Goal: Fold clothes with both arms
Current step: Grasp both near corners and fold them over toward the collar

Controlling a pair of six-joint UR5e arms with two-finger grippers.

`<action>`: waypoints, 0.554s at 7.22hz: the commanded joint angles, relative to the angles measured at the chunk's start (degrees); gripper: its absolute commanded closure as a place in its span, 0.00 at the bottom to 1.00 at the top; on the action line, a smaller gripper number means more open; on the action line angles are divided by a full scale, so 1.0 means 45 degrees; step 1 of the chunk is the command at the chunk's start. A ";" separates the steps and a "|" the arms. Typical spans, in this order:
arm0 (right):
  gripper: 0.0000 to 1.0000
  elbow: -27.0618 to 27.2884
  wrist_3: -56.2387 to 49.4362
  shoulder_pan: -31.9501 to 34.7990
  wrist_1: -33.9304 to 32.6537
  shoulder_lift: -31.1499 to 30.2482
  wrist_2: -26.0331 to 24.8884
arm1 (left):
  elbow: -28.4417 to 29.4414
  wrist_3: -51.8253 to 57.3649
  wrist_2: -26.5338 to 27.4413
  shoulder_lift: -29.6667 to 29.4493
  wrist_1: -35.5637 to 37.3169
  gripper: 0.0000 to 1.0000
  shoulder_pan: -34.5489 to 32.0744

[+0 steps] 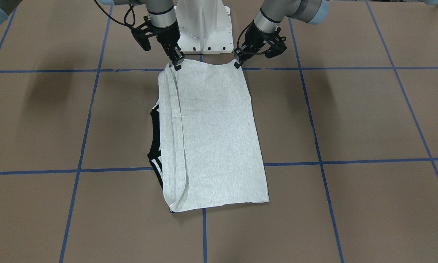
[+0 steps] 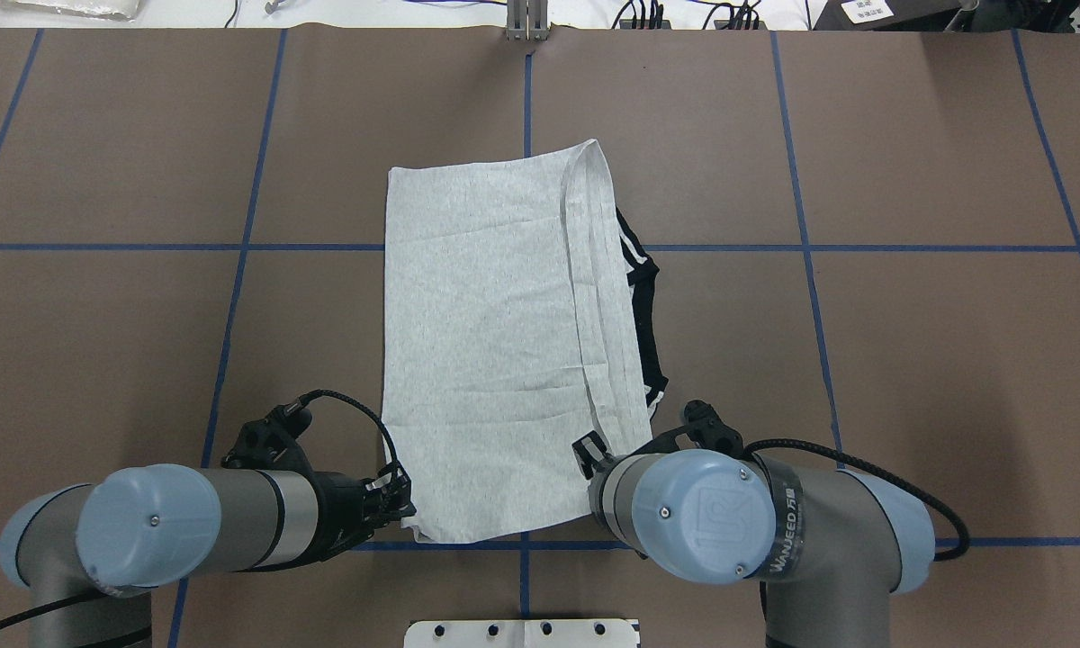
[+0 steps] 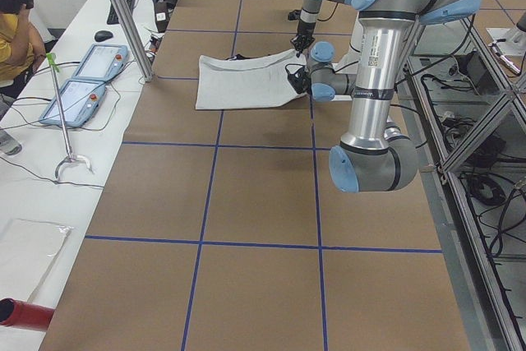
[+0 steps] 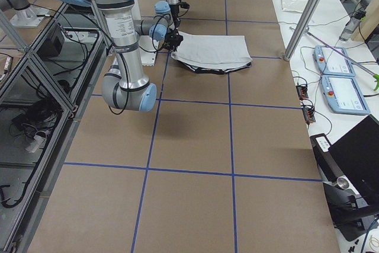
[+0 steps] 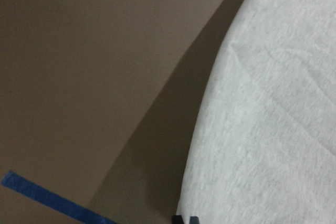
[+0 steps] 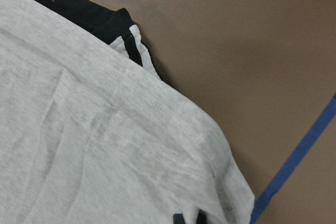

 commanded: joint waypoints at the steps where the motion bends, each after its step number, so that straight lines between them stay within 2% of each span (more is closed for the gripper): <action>1: 1.00 0.1177 0.0315 -0.0628 -0.1296 -0.0169 -0.0368 | -0.1120 0.0000 -0.0435 0.0153 0.0023 1.00 -0.0053; 2: 1.00 0.1549 0.0296 -0.0243 -0.1709 -0.0130 -0.0349 | -0.1802 0.0020 -0.0959 0.0057 0.0700 1.00 -0.0169; 4: 1.00 0.1127 -0.0906 0.1470 -0.1772 0.0510 -0.0096 | -0.1907 0.1279 -0.1140 -0.0778 0.2129 1.00 -0.1587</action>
